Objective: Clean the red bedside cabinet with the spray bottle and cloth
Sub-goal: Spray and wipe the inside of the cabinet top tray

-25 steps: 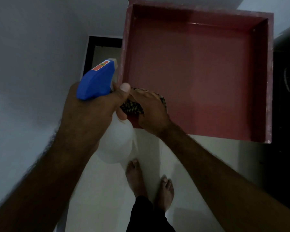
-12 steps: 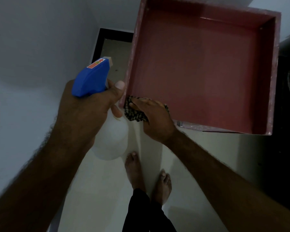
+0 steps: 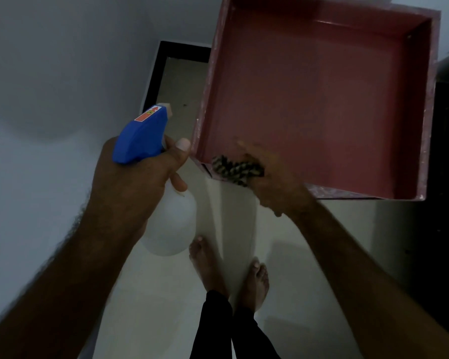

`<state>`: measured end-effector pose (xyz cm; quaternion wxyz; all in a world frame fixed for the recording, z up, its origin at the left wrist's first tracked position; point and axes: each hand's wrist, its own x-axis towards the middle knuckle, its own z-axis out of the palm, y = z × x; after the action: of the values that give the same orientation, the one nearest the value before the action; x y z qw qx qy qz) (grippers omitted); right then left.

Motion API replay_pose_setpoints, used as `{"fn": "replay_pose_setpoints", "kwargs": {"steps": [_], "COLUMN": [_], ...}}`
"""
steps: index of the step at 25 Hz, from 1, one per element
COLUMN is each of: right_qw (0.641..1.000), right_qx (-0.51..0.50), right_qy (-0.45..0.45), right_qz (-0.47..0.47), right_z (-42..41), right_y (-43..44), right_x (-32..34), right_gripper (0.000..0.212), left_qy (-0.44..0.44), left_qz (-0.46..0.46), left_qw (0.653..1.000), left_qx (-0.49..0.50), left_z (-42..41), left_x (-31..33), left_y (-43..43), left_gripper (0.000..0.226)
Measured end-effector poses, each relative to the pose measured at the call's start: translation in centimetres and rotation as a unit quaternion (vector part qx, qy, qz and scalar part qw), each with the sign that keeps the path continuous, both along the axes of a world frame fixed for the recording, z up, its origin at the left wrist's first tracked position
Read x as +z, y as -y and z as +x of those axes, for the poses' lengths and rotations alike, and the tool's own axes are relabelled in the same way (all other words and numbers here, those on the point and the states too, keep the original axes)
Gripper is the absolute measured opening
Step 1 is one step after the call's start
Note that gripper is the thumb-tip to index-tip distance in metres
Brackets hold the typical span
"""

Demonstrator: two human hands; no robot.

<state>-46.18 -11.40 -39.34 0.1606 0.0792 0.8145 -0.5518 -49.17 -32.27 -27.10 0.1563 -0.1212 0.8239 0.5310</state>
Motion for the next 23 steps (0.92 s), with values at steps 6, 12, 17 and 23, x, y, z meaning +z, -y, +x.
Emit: {"fn": "replay_pose_setpoints", "kwargs": {"steps": [6, 12, 17, 23], "right_qw": [0.980, 0.961, 0.923, 0.946], "right_qx": [-0.183, -0.119, -0.102, -0.134], "right_qy": [-0.055, -0.098, -0.139, -0.168], "right_qz": [0.048, 0.231, 0.344, 0.244], "right_z": [-2.3, -2.5, -1.6, -2.3], "right_y": [-3.2, -2.7, -1.8, -2.2], "right_x": [0.2, -3.7, -4.6, -4.1], "right_gripper": [0.082, 0.085, 0.080, 0.079], "left_qy": [0.034, 0.084, 0.102, 0.097], "left_qz": [-0.027, -0.052, -0.064, -0.071], "left_qw": [0.999, 0.995, 0.993, 0.993], "left_qx": [-0.011, -0.009, -0.001, -0.008], "left_z": [0.8, 1.9, 1.7, 0.4], "left_x": [-2.4, -6.9, -8.9, -8.8], "left_y": [1.1, 2.2, 2.4, 2.4], "left_gripper": [0.027, 0.021, 0.026, 0.026]}}
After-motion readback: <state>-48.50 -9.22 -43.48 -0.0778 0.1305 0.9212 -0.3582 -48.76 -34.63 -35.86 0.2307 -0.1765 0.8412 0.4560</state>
